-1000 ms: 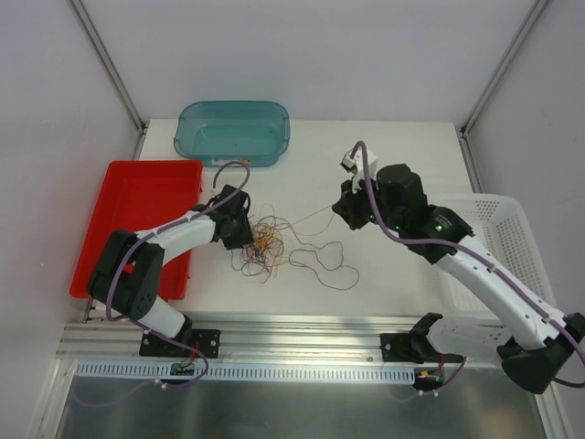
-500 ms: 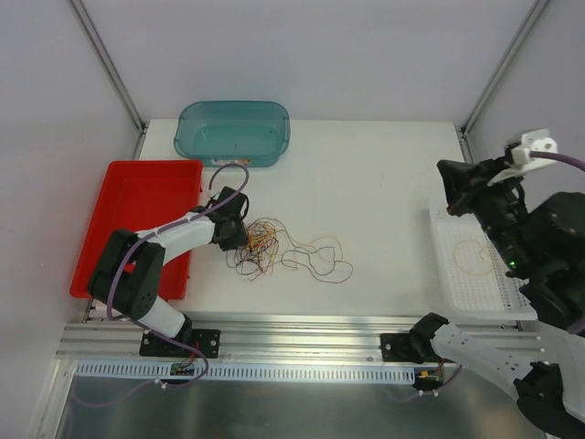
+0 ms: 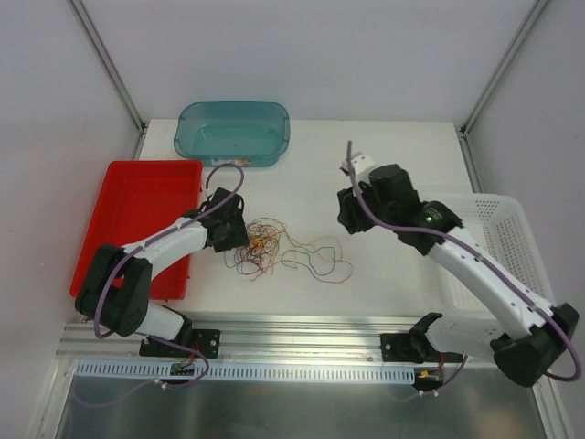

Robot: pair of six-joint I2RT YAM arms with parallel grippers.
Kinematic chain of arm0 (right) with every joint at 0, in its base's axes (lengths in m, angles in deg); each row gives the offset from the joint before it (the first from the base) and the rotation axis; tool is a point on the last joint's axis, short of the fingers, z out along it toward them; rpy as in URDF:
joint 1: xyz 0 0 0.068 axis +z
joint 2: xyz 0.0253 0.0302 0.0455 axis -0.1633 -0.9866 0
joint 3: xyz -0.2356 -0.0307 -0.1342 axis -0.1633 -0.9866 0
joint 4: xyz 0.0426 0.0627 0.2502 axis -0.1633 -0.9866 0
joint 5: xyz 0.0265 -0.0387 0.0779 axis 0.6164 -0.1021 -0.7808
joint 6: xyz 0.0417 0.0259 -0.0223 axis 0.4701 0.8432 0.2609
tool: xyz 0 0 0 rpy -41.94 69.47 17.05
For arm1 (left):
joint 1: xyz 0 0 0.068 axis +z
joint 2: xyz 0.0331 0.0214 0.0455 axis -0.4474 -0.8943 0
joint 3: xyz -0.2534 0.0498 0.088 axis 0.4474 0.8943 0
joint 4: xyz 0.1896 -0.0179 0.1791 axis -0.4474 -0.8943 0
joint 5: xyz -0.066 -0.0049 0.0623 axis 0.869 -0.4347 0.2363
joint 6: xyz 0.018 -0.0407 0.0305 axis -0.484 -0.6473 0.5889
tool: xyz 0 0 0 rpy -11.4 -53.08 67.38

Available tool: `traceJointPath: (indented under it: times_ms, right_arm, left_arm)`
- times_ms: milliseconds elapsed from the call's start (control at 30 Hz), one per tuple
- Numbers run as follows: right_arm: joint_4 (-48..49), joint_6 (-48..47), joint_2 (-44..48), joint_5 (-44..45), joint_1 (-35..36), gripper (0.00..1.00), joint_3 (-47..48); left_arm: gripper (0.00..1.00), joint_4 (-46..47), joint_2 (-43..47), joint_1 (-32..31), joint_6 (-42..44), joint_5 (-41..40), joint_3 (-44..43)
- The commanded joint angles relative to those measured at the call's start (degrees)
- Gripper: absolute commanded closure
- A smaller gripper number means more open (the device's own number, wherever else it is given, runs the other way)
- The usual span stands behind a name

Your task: Untangle the cables

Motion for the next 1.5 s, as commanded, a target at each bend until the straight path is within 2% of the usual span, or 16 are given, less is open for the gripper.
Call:
traceJointPath:
  times_ms: [0,67,100,233,333,467,600,900,1000,1100,1133,1200,1233,1300,1467]
  right_arm:
    - [6.0,2.0,-3.1,-10.4,0.1,0.51,-3.5]
    - [9.1,2.3,-7.4,-11.6,0.1,0.46,-4.9]
    - [10.1,2.2,-8.9,-12.0,0.3,0.46,-5.5]
    - [16.5,2.2,-16.1,-14.7,1.0,0.42,-7.7]
    - [21.0,3.1,-20.6,-16.3,1.4,0.34,-8.3]
    - [26.4,5.0,-26.2,-18.7,2.2,0.34,-7.7]
    - [32.7,9.5,-30.8,-20.5,2.7,0.35,-7.7]
    - [44.3,14.8,-40.6,-20.0,3.5,0.43,-7.7]
    - [47.4,16.5,-42.4,-20.5,3.5,0.47,-8.2]
    - [49.2,17.3,-43.2,-20.4,3.6,0.56,-8.4]
    - [49.4,17.5,-42.9,-20.3,3.5,0.67,-9.0]
    - [49.4,17.3,-41.1,-19.8,3.6,0.80,-9.6]
    - [49.2,17.0,-40.1,-19.4,3.7,0.90,-10.0]
    - [47.7,15.6,-37.5,-18.9,3.8,0.98,-11.6]
    - [39.0,11.0,-25.4,-16.9,3.7,0.99,-12.8]
  left_arm:
    - [0.47,-1.6,5.5,0.1,2.1,1.9,1.0]
    - [0.42,-2.0,8.7,0.1,2.5,2.8,1.9]
    - [0.35,-2.1,9.8,0.1,2.6,3.3,2.2]
    - [0.17,-3.4,15.3,0.1,3.6,7.2,3.0]
    - [0.10,-4.2,19.4,0.0,3.7,12.5,3.3]
    - [0.09,-4.9,21.3,-2.1,2.9,14.6,3.9]
    - [0.09,-4.9,21.3,-2.8,1.6,13.0,4.8]
    - [0.10,-5.0,18.4,-2.8,1.0,10.3,4.3]
    - [0.10,-5.0,17.9,-2.7,0.9,9.8,3.7]
    - [0.11,-5.0,17.5,-2.8,0.9,9.0,3.4]
    - [0.10,-5.0,17.3,-2.8,1.1,8.4,3.3]
    - [0.11,-5.0,17.1,-2.8,1.0,8.0,3.5]
    - [0.11,-5.0,17.1,-2.8,1.0,7.7,3.5]
    - [0.11,-5.0,17.1,-2.8,1.0,7.6,3.7]
    - [0.10,-5.1,17.6,-2.7,1.3,6.0,3.6]
